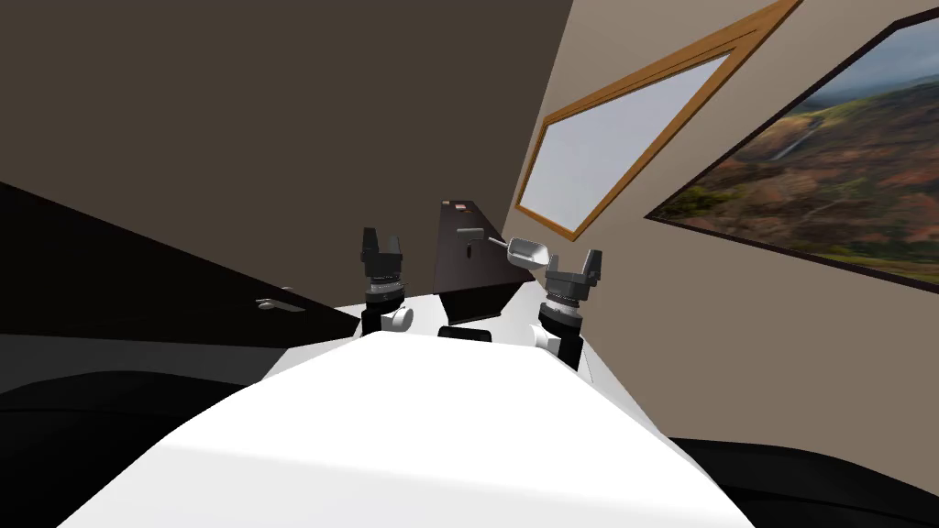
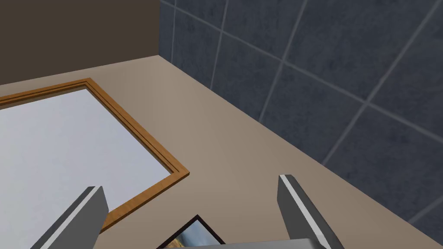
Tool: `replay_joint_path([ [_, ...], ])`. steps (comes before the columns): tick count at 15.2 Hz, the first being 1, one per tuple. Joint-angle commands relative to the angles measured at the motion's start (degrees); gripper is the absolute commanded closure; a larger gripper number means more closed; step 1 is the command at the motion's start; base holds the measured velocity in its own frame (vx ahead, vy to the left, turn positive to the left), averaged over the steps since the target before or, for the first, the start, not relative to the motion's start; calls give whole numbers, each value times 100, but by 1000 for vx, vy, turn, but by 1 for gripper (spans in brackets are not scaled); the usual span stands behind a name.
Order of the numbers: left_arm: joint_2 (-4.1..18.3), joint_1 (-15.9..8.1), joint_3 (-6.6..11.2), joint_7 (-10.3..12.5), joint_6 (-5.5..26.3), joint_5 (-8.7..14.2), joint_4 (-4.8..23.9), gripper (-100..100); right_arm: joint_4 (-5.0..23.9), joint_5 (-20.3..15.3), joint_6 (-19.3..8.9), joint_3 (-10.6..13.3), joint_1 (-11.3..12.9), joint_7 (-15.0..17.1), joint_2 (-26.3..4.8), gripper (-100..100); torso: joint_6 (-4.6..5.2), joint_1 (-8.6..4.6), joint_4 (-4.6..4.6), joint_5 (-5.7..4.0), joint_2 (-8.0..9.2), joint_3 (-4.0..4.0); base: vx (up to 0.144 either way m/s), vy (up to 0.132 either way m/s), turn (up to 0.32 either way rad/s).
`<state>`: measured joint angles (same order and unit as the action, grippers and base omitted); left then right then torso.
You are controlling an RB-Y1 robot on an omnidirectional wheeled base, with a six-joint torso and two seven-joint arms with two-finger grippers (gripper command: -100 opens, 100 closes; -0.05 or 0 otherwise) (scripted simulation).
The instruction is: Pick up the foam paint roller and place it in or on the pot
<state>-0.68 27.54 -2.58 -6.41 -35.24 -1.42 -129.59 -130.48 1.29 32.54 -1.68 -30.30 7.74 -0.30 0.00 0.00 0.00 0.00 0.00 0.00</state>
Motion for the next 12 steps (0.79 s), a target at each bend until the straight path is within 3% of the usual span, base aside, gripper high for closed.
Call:
replay_joint_path([
  [1,209,-12,9,-5,27,-19,31,-100,0,0,0,0,0,0,0,0,0,0,0,0,0,0,-21,3,-13],
  [6,818,-86,65,-36,186,-129,220,-100,0,0,0,0,1,0,0,0,1,0,5,0,24,14,-59,-8,-59],
  [7,830,-86,65,-36,186,-129,220,-100,0,0,0,1,1,0,0,0,2,-3,5,0,23,13,-38,-18,-70],
  [9,1128,-144,109,-61,313,-217,369,-100,0,0,0,0,1,0,0,0,1,-6,4,-1,17,10,-25,-25,-101],
  [10,1134,-144,109,-61,313,-217,369,-100,0,0,0,1,1,0,0,0,3,-7,3,-2,14,8,-22,-24,-96],
  [12,1430,-213,163,-90,465,-322,548,-100,0,0,0,1,1,0,0,0,2,-8,2,-2,10,6,-19,-33,-136],
])
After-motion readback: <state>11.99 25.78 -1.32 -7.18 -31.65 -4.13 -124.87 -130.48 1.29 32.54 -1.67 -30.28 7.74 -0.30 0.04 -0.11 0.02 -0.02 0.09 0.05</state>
